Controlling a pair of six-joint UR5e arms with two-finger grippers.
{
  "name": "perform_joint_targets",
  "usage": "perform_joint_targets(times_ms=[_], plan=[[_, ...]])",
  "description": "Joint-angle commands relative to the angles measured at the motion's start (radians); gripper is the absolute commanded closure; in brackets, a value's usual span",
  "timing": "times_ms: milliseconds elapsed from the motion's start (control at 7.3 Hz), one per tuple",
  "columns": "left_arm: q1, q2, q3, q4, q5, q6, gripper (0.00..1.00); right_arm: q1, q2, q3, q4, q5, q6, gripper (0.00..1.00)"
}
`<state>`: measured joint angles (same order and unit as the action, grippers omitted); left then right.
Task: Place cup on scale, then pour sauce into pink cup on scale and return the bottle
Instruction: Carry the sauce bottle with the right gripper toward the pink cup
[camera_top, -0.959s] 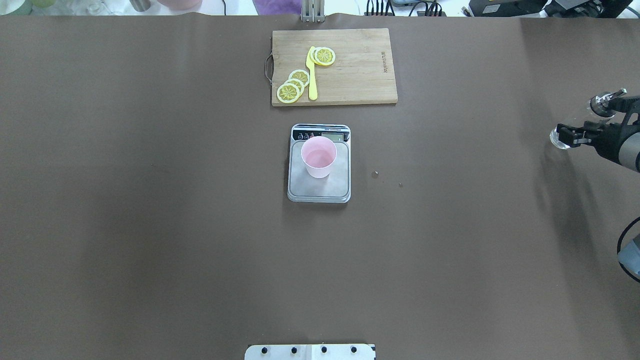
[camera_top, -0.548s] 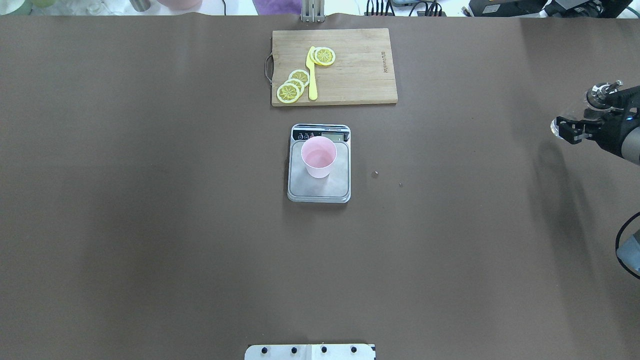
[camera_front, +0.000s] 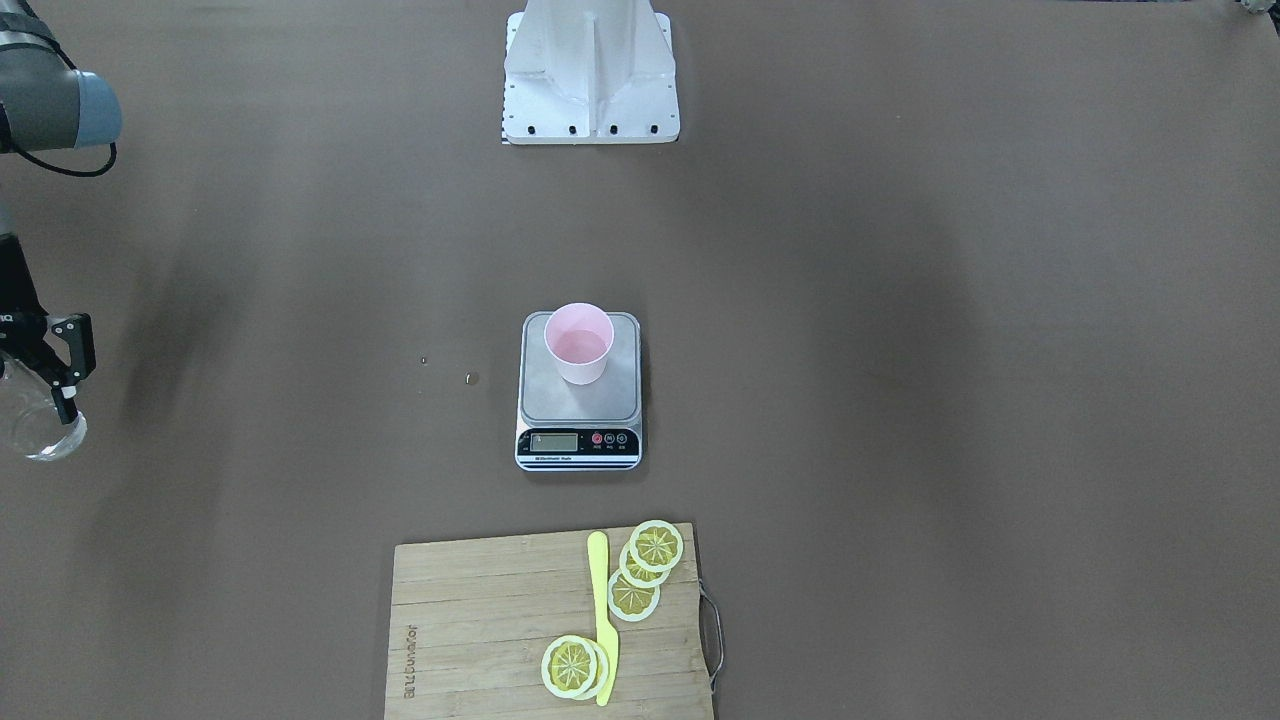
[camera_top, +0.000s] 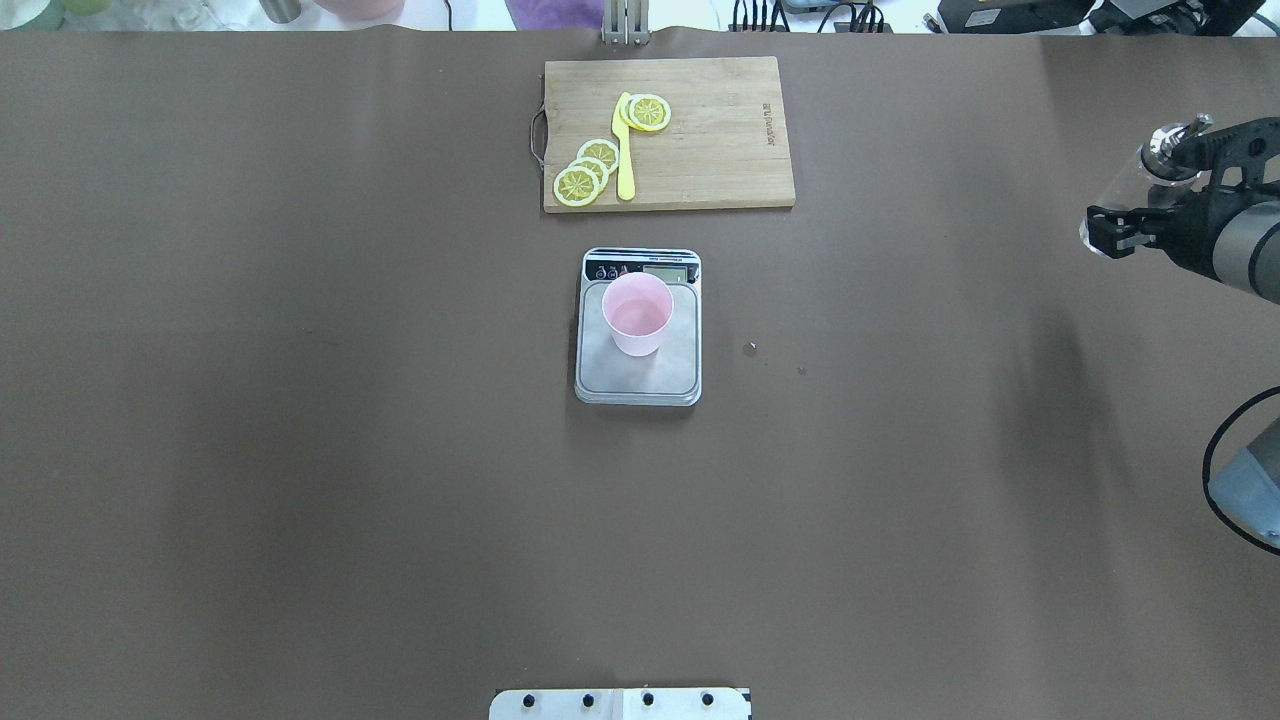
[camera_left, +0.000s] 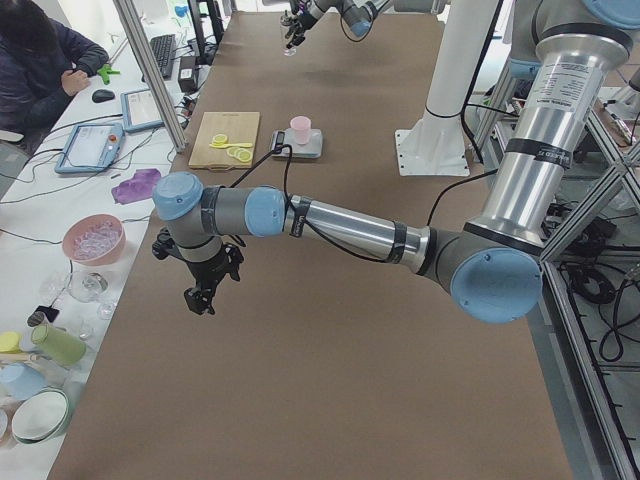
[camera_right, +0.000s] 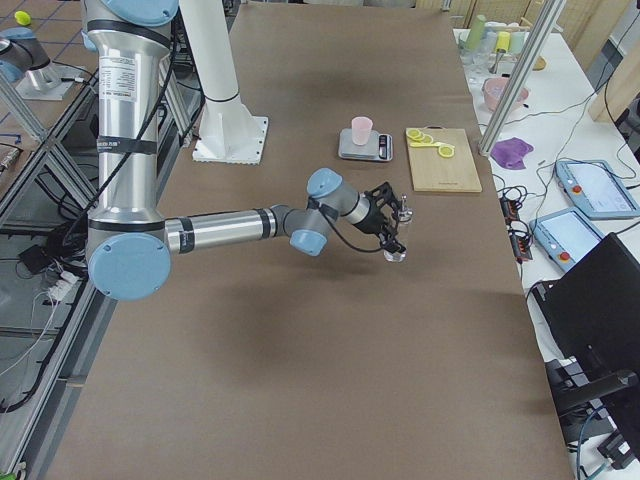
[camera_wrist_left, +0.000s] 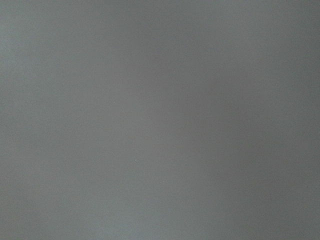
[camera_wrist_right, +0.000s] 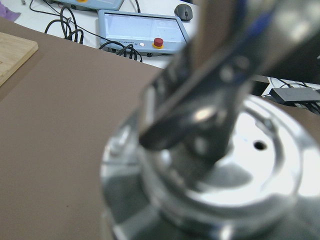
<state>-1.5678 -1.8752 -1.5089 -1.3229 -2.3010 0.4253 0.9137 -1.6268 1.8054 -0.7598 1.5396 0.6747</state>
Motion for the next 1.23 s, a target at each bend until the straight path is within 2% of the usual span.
perform_joint_targets(times_ms=[0, 137, 548, 959, 1096], plan=[[-0.001, 0.005, 0.001, -0.006, 0.0, -0.011, 0.02, -0.054, 0.033, 0.121, -0.179, -0.013, 0.035, 1.0], [0.0, 0.016, -0.002, -0.009, 0.0, -0.011, 0.02, -0.1, 0.097, 0.121, -0.263, -0.062, 0.064, 1.0], [0.0, 0.019, 0.001, -0.009, 0.0, -0.011, 0.02, -0.263, 0.342, 0.127, -0.647, -0.224, 0.172, 1.0], [0.0, 0.018, 0.009, -0.009, 0.002, -0.014, 0.02, -0.39, 0.47, 0.129, -0.971, -0.372, 0.271, 1.0], [0.0, 0.018, 0.01, -0.009, 0.0, -0.013, 0.02, -0.407, 0.496, 0.127, -1.071, -0.394, 0.279, 1.0]])
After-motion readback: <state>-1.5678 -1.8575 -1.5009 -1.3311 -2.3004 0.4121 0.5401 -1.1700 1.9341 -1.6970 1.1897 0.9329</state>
